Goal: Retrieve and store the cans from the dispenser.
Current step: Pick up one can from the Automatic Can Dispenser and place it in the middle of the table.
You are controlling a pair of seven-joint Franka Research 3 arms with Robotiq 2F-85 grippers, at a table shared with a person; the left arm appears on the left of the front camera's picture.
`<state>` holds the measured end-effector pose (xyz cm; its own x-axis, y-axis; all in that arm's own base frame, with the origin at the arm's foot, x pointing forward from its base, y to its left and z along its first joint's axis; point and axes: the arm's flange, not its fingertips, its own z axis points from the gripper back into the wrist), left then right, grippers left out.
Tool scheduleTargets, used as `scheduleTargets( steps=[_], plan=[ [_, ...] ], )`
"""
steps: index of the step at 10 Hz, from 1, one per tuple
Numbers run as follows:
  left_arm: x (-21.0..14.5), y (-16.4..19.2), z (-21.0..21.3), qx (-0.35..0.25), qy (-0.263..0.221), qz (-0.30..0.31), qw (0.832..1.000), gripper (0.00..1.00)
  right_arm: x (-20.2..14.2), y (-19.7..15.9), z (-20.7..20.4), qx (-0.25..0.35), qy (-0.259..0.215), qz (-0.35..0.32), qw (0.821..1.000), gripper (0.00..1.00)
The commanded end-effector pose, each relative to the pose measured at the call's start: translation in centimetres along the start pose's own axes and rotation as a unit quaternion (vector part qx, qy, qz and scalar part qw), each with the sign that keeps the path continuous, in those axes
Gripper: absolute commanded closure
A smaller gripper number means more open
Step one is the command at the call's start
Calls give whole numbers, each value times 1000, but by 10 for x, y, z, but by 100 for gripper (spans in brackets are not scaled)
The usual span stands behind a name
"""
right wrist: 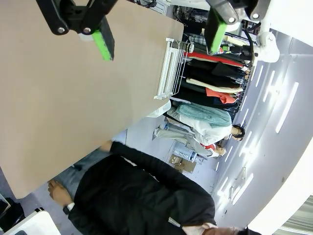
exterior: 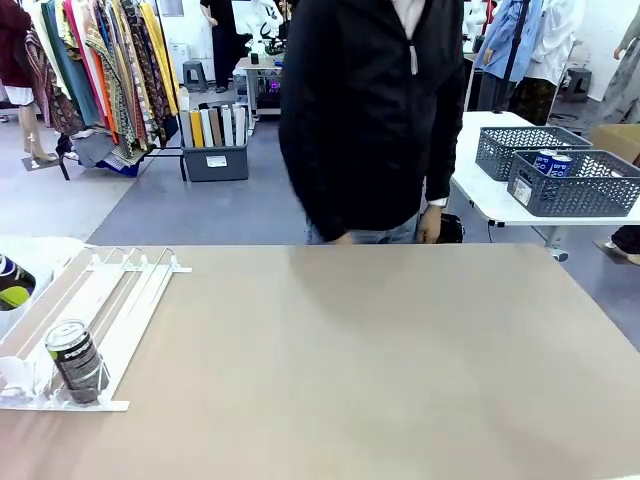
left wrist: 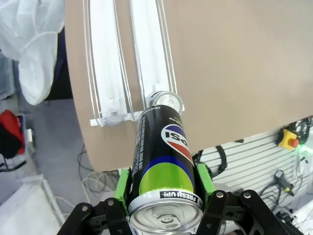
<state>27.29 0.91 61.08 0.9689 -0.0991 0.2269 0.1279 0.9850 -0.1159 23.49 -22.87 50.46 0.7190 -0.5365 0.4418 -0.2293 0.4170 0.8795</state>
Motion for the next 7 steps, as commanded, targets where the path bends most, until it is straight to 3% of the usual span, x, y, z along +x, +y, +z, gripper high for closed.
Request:
scheduleTargets(
  steps=[1,5,7],
  plan=[
    [9,-10,7,18,6,0,1000,100,3,1,-1,11,-8,12,1000,0],
    [8,-13,-4,13,9,-8,1000,100,3,1,-1,11,-8,12,1000,0],
    [67,-46,2,-8,-28,-16,999,100,3,1,-1,11,-8,12,1000,0]
  ],
)
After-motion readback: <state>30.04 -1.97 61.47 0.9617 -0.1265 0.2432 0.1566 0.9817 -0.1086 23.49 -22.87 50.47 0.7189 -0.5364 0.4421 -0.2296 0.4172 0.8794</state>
